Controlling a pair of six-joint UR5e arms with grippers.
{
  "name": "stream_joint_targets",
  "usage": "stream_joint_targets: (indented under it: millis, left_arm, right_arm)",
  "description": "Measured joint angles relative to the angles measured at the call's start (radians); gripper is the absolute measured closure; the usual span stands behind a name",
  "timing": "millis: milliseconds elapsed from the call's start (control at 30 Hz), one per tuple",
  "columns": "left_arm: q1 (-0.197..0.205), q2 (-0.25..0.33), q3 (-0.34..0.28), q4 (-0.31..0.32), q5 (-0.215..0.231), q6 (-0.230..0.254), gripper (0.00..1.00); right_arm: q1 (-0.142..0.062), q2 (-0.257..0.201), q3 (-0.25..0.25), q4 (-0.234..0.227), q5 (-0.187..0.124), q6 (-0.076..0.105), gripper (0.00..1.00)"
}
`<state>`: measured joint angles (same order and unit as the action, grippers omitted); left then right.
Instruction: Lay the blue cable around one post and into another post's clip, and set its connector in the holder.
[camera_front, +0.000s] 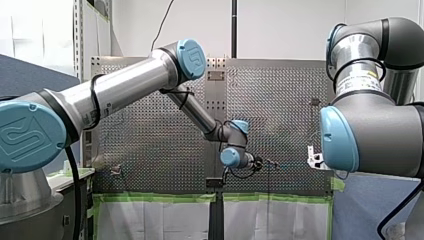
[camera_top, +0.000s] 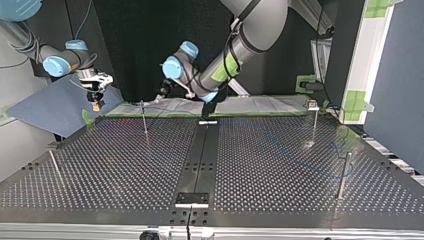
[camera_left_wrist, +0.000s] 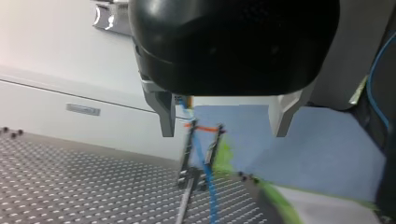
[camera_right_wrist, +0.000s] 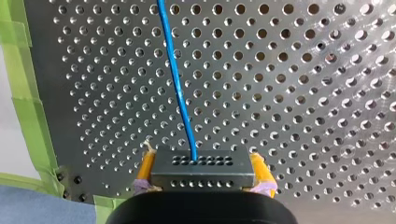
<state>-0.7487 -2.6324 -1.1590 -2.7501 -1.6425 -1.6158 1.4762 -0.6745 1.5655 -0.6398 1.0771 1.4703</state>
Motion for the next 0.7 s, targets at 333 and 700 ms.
stream_joint_targets:
  millis: [333, 700]
  left_arm:
    - [-0.021, 0.002, -0.001, -0.035, -0.013, 0.029, 0.00]
    - [-0.042, 0.002, 0.019, -0.052, -0.017, 0.018, 0.00]
  right_arm:
    - [0.005, 0.000, 0.000, 0.003, -0.001, 0.003, 1.00]
    - [0.007, 0.000, 0.000, 0.004, -0.005, 0.008, 1.00]
